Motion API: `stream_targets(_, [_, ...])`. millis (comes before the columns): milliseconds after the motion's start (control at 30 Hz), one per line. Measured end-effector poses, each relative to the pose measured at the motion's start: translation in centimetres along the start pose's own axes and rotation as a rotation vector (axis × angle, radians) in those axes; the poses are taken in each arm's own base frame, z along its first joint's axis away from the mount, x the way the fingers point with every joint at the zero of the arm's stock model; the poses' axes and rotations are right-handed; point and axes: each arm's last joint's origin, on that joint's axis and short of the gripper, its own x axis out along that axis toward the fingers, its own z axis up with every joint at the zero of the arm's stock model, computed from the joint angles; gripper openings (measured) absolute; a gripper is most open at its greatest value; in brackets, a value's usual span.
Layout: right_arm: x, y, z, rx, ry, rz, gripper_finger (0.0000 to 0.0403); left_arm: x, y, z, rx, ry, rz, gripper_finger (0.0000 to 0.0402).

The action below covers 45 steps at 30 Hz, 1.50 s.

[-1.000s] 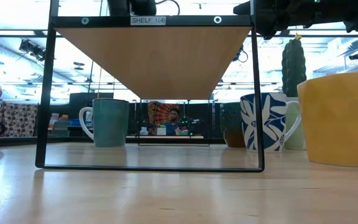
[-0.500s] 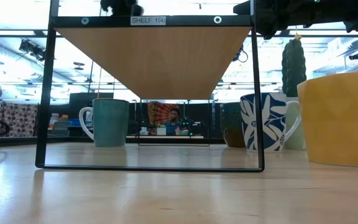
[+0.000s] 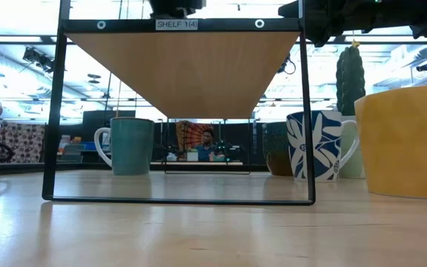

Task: Place coffee mugs
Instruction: Put the light green mug on the shelf

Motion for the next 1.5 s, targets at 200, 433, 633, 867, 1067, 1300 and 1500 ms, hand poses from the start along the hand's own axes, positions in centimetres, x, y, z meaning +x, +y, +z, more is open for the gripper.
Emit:
stream_targets(200, [0.0, 0.0, 0.0, -0.001, 0.002, 0.0, 0.021, 1.1, 0.0, 0.1, -0.015, 0.042, 0.009, 0.0243])
stream_targets(433, [0.0, 0.0, 0.0, -0.001, 0.003, 0.002, 0.021, 1.3, 0.0, 0.2, -0.015, 0.048, 0.008, 0.0243])
stream_targets(633, [0.0, 0.0, 0.0, -0.001, 0.003, 0.002, 0.021, 0.5, -0.6, 0.6, 0.003, 0.025, 0.01, 0.0242])
stream_targets(867, [0.0, 0.0, 0.0, -0.004, 0.004, 0.002, 0.021, -1.6, -0.8, 0.3, -0.023, -0.016, 0.053, 0.0242])
stream_targets(1067, [0.0, 0.0, -0.1, 0.004, 0.004, 0.008, 0.021, -3.8, -0.6, -1.6, -0.243, -0.051, -0.073, 0.0242])
stream_targets(1300, [0.0, 0.1, -0.1, 0.019, -0.002, 0.024, 0.021, -6.4, -0.3, -4.6, -0.402, -0.027, -0.167, 0.0242])
stream_targets(1500, [0.3, 0.2, -0.2, 0.017, -0.004, 0.026, 0.021, -8.6, 0.7, -6.8, -0.436, -0.107, -0.184, 0.0242])
